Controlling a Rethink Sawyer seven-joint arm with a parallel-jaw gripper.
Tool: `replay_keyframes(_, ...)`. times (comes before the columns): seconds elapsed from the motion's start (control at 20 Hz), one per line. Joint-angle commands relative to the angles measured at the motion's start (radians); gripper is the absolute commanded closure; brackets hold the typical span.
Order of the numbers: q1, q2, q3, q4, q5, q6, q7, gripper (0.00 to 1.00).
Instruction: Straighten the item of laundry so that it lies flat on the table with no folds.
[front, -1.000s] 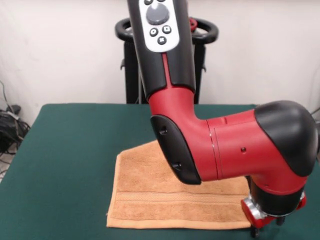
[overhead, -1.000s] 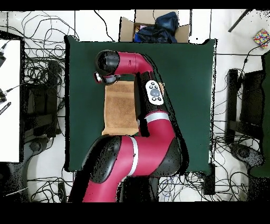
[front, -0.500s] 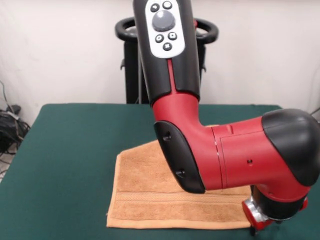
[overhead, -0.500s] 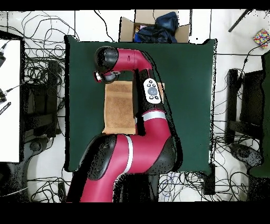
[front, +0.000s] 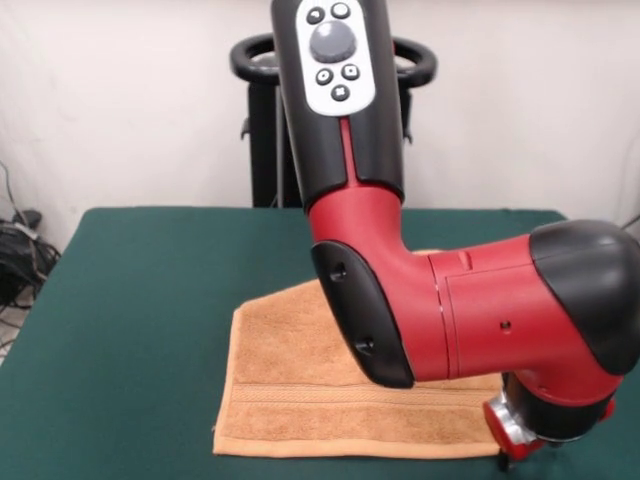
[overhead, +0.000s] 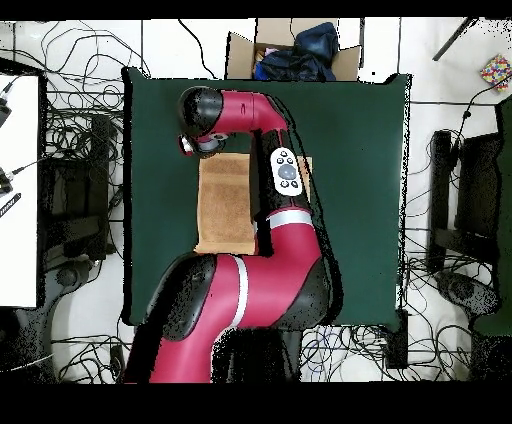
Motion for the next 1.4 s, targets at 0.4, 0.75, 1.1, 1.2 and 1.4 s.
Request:
replay_keyframes(0.4, 0.031, 0.086, -0.117, 0.002, -0.042, 0.188, 0.130, 0.00)
replay_keyframes(0.75, 0.048, 0.140, -0.120, -0.095, -0.047, 0.265, 0.121, 0.00)
replay_keyframes(1.1, 0.048, 0.160, -0.115, -0.119, -0.050, 0.280, 0.113, 0.00)
replay_keyframes(1.2, 0.048, 0.167, -0.114, -0.130, -0.051, 0.292, 0.111, 0.00)
replay_keyframes(1.4, 0.051, 0.173, -0.118, -0.138, -0.055, 0.303, 0.111, 0.00)
